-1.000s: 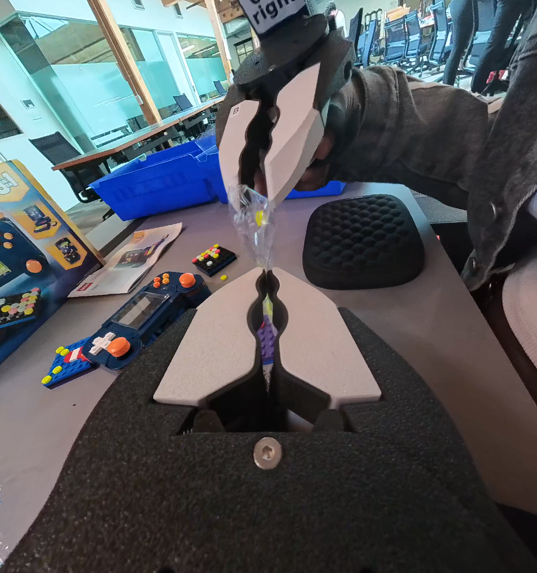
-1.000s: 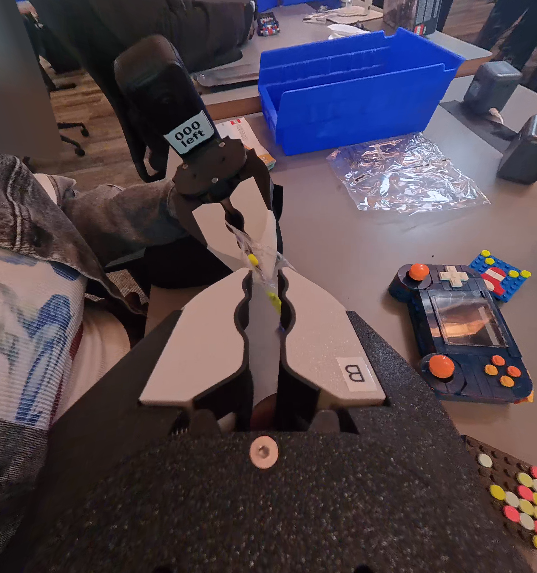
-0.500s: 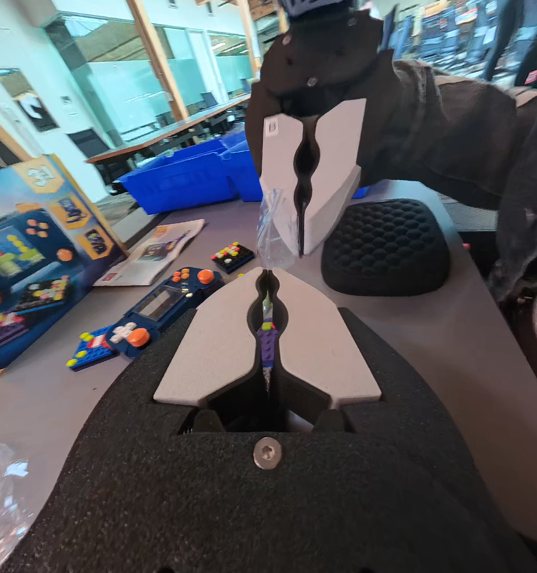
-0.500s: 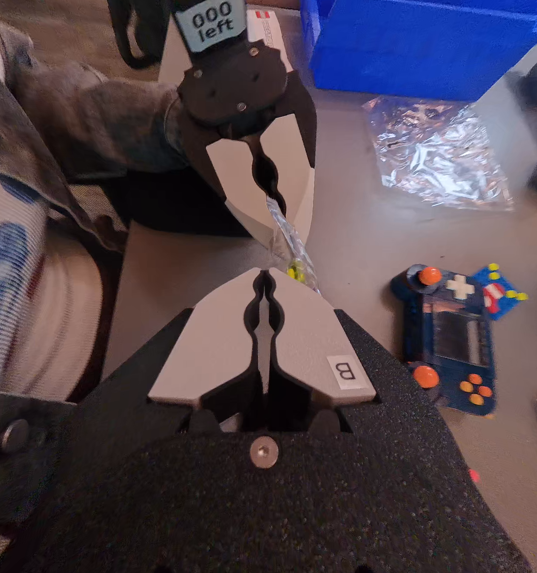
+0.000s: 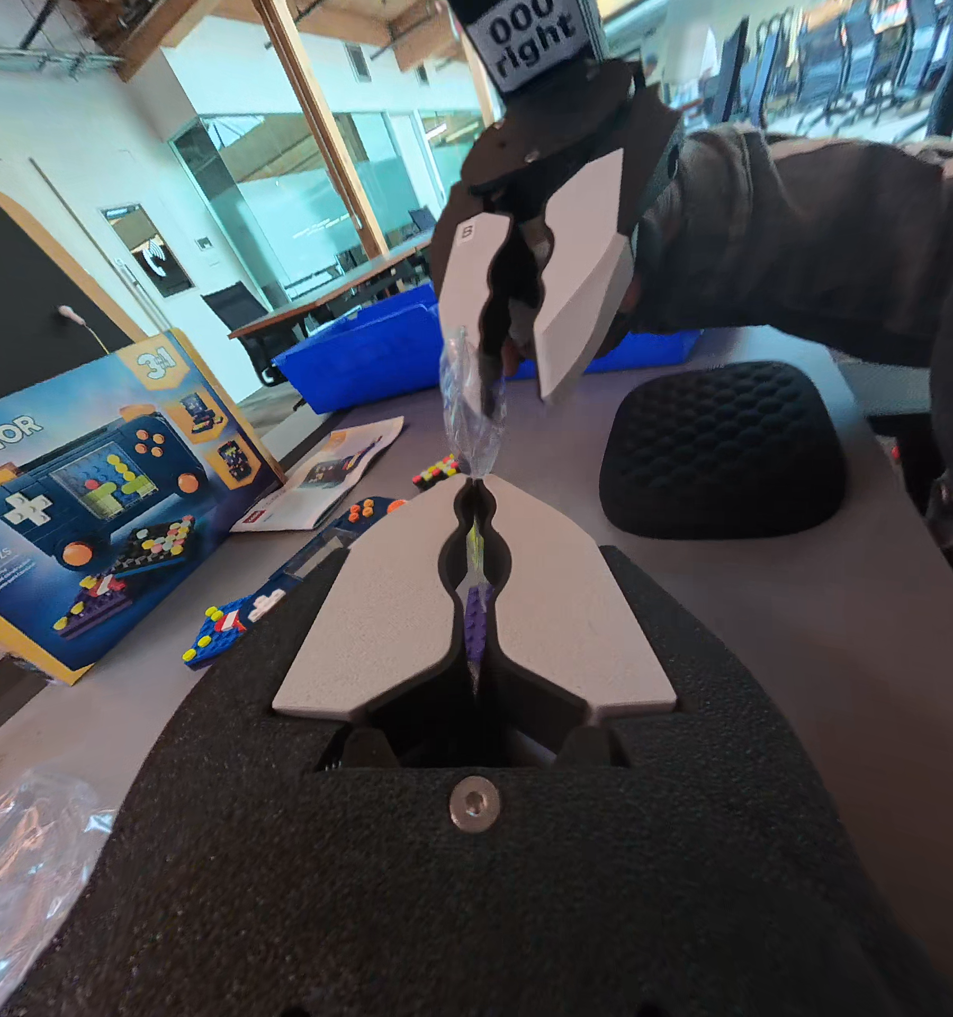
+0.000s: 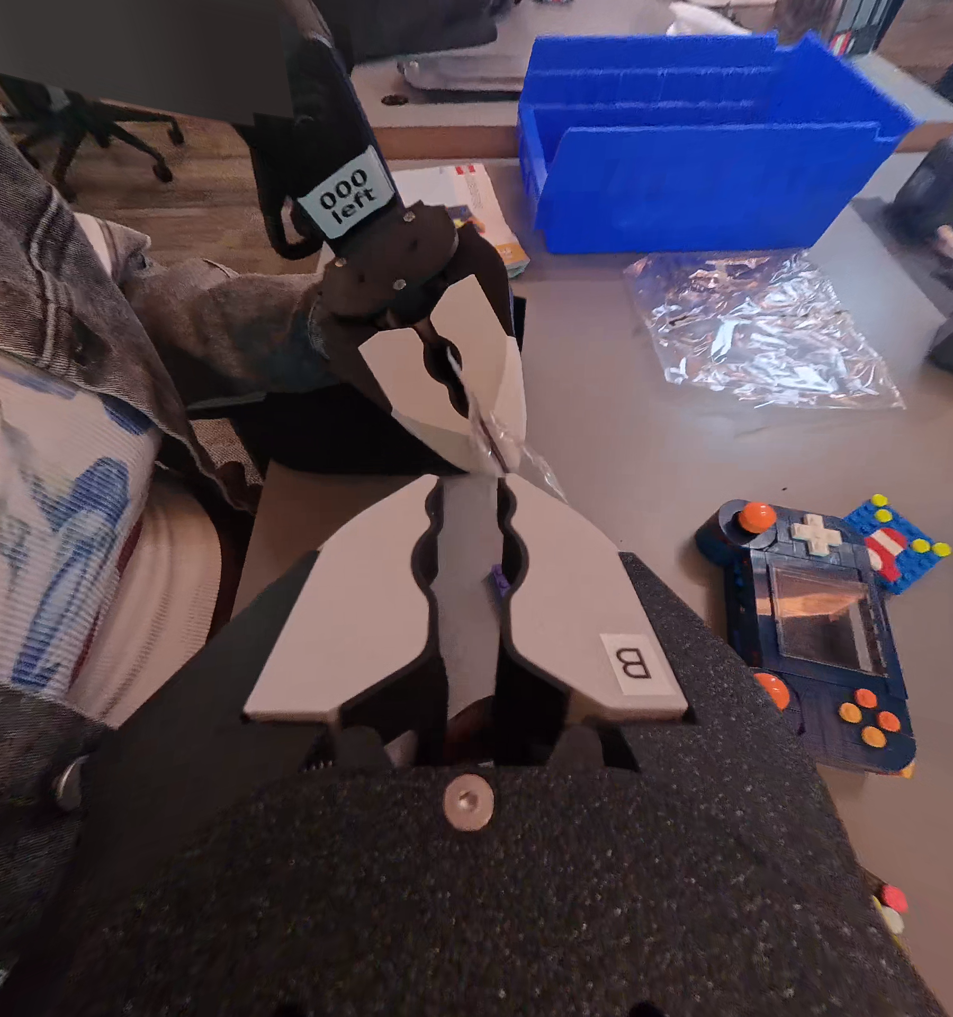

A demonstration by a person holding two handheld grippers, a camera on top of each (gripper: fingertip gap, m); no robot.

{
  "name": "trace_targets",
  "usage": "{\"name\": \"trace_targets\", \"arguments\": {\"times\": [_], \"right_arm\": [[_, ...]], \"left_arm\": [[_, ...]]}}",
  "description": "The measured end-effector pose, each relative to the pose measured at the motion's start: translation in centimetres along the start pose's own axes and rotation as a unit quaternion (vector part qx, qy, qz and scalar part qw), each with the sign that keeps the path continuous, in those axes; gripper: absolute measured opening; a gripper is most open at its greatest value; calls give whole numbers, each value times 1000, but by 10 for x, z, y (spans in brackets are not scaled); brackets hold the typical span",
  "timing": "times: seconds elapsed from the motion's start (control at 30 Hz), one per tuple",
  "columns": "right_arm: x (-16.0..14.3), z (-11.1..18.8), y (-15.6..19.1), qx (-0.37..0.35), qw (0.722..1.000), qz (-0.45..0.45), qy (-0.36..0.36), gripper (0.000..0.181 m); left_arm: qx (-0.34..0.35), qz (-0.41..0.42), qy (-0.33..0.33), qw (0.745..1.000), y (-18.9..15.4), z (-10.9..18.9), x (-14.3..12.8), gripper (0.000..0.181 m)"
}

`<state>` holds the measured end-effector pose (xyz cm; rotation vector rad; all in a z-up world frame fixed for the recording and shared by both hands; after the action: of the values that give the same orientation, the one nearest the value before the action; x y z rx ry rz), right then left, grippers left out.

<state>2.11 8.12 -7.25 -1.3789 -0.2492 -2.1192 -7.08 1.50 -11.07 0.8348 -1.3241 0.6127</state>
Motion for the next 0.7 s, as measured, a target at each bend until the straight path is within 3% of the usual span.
{"name": "trace_targets", "arguments": {"times": [0.37,0.53,0.7], "right_arm": [[-1,23,1,-30,999,3,-27,21],[-19,51,-16,-95,991,-77,-46,18],[-22,29,-11,-68,989,-97,-92,35]], "left_arm": [[-1,14,-15,1000,2,3,2,0],[6,23,-22,999,5,4,3,0],[-8,49,-48,998,5,7,7,0]]}}
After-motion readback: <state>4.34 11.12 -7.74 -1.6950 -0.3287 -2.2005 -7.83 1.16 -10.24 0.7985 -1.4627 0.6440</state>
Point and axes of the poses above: each gripper's, where its closed fingertips meet, z back along the fingers, x out of its top, y = z × x across the jaws, the point moved 6 cm from there along z, back along the fingers, and after that the axes turned 10 degrees about z, right-handed, at the moved point
